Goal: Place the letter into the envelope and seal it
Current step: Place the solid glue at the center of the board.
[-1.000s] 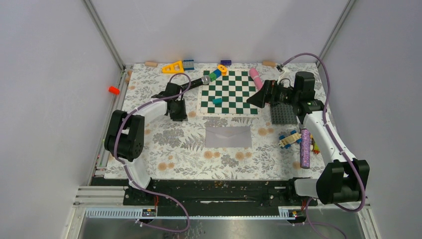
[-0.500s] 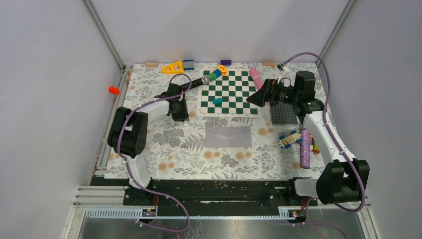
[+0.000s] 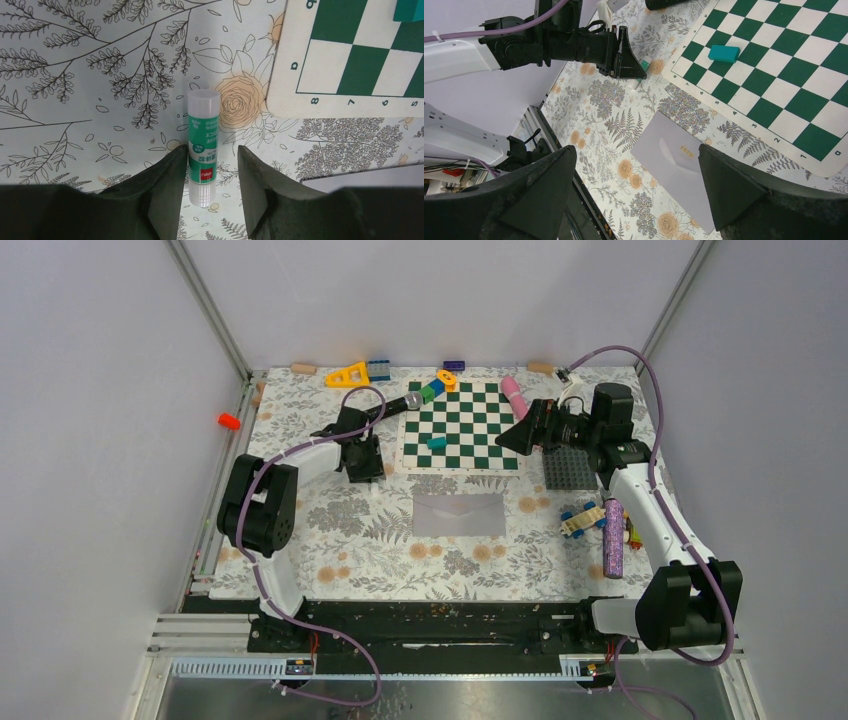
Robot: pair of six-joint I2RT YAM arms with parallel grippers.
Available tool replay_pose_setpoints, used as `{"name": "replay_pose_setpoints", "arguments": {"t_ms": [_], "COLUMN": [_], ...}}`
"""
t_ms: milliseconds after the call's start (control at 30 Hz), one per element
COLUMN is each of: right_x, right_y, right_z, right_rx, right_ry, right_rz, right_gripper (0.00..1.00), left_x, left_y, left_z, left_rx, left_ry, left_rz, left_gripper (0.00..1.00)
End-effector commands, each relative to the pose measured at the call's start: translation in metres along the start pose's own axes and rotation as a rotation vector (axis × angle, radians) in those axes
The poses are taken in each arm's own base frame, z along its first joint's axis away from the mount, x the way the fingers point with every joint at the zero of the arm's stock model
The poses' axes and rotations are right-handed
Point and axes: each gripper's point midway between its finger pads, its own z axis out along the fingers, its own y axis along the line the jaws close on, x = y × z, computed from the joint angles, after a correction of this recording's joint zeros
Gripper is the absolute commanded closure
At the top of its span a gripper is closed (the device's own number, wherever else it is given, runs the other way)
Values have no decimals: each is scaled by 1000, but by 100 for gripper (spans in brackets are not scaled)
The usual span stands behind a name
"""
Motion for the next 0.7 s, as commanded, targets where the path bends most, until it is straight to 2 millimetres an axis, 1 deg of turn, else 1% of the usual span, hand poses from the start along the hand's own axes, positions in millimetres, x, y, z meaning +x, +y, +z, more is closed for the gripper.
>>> {"name": "replay_pose_setpoints", "arguments": {"t_ms": [0,33,100,167,333,400,433,533,600,667], "right_x": [-10,-10,-9,-9,-10,-11,-12,-15,-18,-23], "right_y": [13,12,11,10,10,9,7,1,-2,0], "right_z": [-4,-3,-3,-3,-4,-6,-7,-14,-24,-37], "right_rx": [-32,-30,-25,-24,-19,-5,13,88,153,208], "right_ry": [-34,-34,-33,-35,-40,-41,-41,-38,-37,-34], "right_rz": [-47,-48,-46,-49,-56,-69,-78,-125,-175,-223], "right_gripper": [0,0,0,0,0,1,0,0,0,0], "left_x": [15,13,11,9,2,-4,-8,-27,-44,-62], "left_y": [15,15,16,17,16,12,10,0,-5,-10], "left_z": [11,9,5,2,-6,-13,-18,-41,-64,-94], "left_rx": [-56,-58,-64,-65,-60,-46,-38,-9,1,19], "left_ry": [52,46,36,29,6,-13,-28,-104,-183,-281], "left_rz": [3,6,11,16,25,34,40,75,116,178], "left_gripper": [52,45,34,25,11,2,1,1,1,1]}}
